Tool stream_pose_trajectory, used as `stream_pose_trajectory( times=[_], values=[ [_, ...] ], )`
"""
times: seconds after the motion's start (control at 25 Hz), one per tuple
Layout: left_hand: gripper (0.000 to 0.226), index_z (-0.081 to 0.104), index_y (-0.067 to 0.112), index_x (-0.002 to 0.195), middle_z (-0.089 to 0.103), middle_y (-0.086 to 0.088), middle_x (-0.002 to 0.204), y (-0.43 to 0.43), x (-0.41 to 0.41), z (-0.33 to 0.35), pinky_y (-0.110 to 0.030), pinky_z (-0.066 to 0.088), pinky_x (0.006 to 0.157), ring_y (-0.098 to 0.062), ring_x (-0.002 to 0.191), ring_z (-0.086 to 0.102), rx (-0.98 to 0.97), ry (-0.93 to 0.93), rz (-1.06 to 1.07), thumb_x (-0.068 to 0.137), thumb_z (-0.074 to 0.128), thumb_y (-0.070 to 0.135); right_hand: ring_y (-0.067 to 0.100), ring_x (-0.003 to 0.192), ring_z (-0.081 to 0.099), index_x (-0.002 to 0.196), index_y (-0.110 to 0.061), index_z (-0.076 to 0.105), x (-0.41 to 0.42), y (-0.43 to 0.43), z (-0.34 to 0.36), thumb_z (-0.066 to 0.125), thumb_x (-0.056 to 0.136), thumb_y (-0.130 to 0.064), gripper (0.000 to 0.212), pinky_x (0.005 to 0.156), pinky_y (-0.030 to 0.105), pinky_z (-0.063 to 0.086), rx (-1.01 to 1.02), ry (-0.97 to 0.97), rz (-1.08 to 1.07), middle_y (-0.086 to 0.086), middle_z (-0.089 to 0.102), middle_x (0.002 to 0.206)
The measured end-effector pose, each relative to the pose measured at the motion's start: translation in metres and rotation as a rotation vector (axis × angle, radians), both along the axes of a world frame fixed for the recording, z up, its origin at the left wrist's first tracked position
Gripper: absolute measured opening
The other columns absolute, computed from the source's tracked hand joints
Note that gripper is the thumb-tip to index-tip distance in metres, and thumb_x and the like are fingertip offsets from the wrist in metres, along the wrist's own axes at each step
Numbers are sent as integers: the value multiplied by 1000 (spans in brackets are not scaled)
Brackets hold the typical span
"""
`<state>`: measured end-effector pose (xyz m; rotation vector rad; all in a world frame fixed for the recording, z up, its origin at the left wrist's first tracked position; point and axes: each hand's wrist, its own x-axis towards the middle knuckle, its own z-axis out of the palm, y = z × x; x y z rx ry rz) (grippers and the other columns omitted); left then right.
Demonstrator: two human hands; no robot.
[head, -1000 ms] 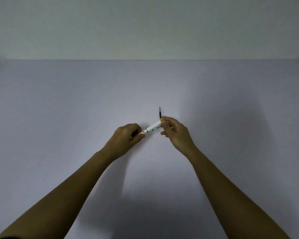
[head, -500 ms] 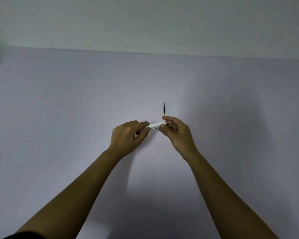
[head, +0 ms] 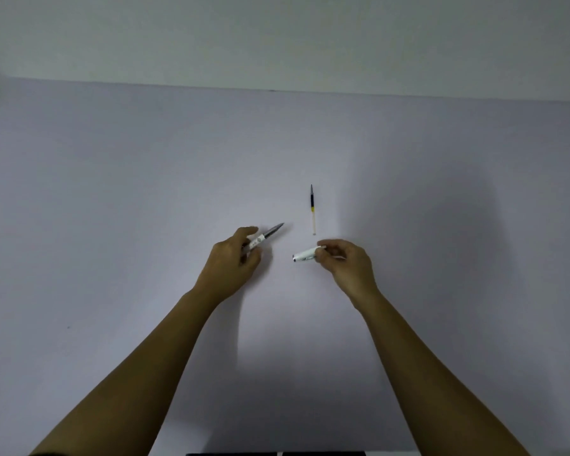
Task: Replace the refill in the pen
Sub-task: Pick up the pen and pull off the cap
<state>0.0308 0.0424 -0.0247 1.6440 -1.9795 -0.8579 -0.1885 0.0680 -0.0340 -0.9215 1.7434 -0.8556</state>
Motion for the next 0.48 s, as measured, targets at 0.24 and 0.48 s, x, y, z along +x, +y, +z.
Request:
stream_pose_trajectory(
  times=[0.24,0.48],
  values=[
    [9,56,21,98,49,15,62,14,-1,-3,-11,33,54,-3,58,51,-9,37,29,89,55,18,10,76,59,100,-9,63,11,0,-18,69,83,-17,19,63,6,43,37,187,12,7,68,93],
    [16,54,21,110,47,17,66,23,0,-5,-3,34,59,3,64,50,-14,42,43,95,47,22,21,87,65,102,-4,66,13,0,-18,69,83,-17,23,80,23,47,-30,319,67,13,69,99]
  ],
)
